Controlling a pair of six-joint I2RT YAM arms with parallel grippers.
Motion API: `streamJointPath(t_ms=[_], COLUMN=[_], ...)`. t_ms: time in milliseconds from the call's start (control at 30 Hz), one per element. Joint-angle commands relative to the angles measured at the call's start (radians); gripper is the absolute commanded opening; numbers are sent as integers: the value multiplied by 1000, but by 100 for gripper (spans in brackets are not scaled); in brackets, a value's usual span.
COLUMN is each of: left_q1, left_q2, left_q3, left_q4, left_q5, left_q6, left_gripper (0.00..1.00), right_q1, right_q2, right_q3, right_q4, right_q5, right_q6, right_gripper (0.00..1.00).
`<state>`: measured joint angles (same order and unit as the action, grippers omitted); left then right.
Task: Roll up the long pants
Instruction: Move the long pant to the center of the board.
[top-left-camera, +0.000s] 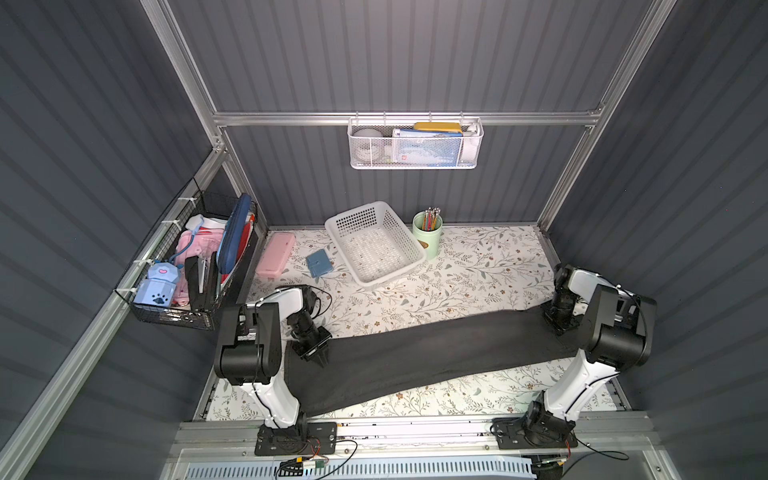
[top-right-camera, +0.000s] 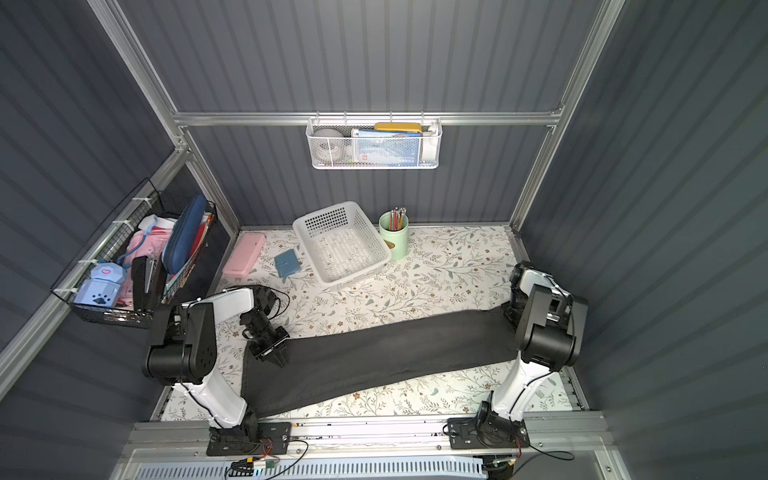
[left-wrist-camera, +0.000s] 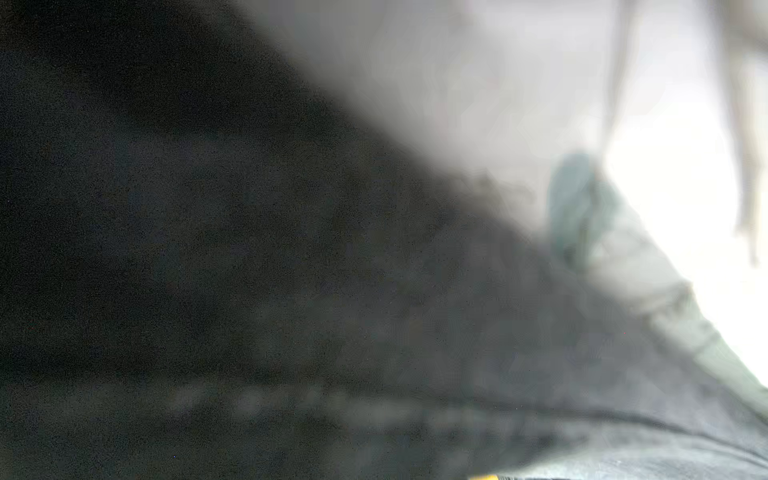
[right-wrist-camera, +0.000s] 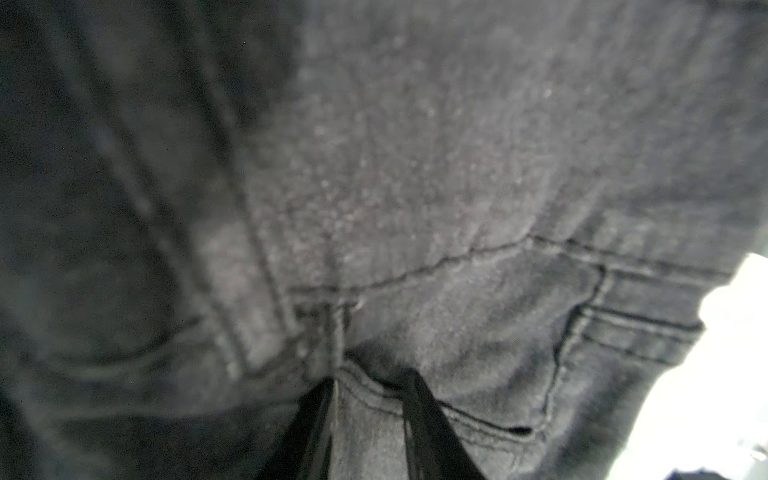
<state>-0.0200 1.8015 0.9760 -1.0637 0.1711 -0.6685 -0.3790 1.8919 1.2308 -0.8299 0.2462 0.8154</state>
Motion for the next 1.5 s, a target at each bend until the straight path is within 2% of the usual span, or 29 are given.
streamJointPath(t_ms=[0,133,233,333,467,567,700,833,900,967,1100,1267,1400,1467], left_q1=[52,54,69,71,69,44,-49,-155,-193,-220,-298,-448,-546,-579], left_q2=[138,152,187,180,139,66,-30,-123,-182,-236,-307,-272,-286,-297], left_q3=[17,87,117,135,156,140,156,164,135,110,115,129,113,119], left_q4=[403,390,402,415,425,426,366,269,233,216,225,342,423,467], left_q5=[-418,-448,-432,-442,-448,-398,-383,-401,-394,-381,-342,-286,-297,-286], left_q6=[-21,-25,-33,-43,-29,-1,39,58,45,30,58,119,130,175], left_gripper=[15,15,14,13,14,23,37,41,44,43,38,35,33,33], right_q1=[14,54,63,82,115,163,272,353,377,419,516,535,540,534], right_q2=[80,129,199,251,278,224,99,-21,-65,-74,-39,18,48,51], right_q3=[29,176,267,339,438,466,420,312,242,193,153,107,98,76], right_q4=[265,244,253,286,273,251,219,205,226,243,244,259,192,137], right_q5=[-82,-66,-114,-129,-148,-144,-192,-277,-364,-429,-537,-589,-549,-515], right_q6=[-59,-101,-117,-121,-207,-333,-485,-499,-483,-481,-470,-441,-442,-446], right_gripper=[44,42,42,43,47,52,57,58,54,46,34,24,20,19])
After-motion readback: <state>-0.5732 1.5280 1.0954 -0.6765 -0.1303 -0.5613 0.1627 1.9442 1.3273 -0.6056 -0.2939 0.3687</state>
